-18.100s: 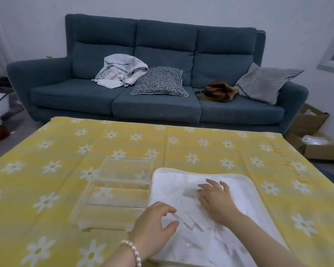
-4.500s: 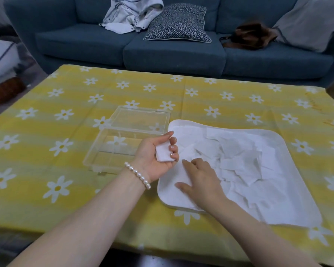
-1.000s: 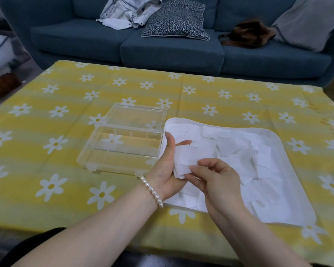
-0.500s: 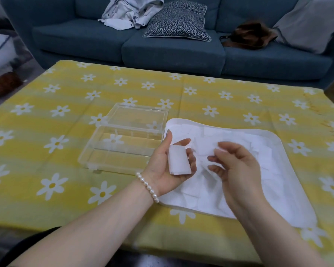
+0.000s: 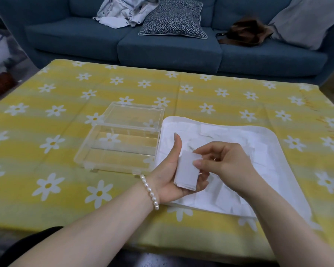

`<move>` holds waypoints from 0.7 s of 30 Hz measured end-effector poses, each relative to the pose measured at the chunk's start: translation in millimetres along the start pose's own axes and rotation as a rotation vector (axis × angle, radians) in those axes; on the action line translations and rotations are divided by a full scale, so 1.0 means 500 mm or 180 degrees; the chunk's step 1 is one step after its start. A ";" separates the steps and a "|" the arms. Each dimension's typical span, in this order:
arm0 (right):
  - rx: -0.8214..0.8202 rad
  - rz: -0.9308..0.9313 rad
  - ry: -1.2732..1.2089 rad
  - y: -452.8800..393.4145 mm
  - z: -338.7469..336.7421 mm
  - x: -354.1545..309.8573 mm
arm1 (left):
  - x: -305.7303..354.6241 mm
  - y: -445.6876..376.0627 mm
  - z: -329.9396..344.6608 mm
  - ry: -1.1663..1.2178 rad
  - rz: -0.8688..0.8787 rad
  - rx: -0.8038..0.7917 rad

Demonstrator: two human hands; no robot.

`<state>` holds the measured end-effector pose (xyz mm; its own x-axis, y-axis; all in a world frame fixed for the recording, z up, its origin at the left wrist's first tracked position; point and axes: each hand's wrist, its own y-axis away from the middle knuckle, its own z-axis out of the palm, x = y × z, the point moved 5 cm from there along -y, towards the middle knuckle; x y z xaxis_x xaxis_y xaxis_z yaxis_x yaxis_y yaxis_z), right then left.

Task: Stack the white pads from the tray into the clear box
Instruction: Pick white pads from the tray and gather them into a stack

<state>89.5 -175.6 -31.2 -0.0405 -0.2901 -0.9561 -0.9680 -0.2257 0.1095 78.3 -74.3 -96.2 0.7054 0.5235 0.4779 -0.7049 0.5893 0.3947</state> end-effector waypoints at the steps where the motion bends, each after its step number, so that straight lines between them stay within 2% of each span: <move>1: 0.0063 -0.0042 0.0177 -0.002 0.000 0.001 | -0.001 0.000 0.000 0.0005 -0.0009 -0.0006; 5: 0.0231 -0.0226 0.0993 -0.005 0.006 0.008 | -0.003 0.002 0.001 -0.0040 -0.0044 0.0061; 9: 0.0423 -0.0474 0.1267 0.003 0.008 -0.003 | -0.001 0.000 -0.011 -0.0069 0.0021 0.0186; 11: -0.0032 -0.0628 0.1399 0.014 0.023 -0.013 | 0.000 -0.005 -0.014 -0.0078 0.0016 0.0064; 13: -0.0477 -0.0756 0.2032 0.025 0.046 -0.016 | -0.002 -0.008 -0.013 -0.0094 -0.0023 -0.0077; 15: -0.0565 -0.0910 0.2588 0.027 0.060 -0.012 | -0.005 -0.011 -0.009 -0.0127 -0.0035 -0.0147; 21: -0.0597 -0.0849 0.2790 0.021 0.059 -0.002 | -0.006 -0.010 -0.006 -0.0182 0.0127 -0.0328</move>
<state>71.9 -150.4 -37.2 0.4522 -0.7878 -0.4182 -0.8597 -0.5099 0.0310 79.9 -77.0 -102.2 0.6694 0.5135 0.5368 -0.7188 0.6304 0.2932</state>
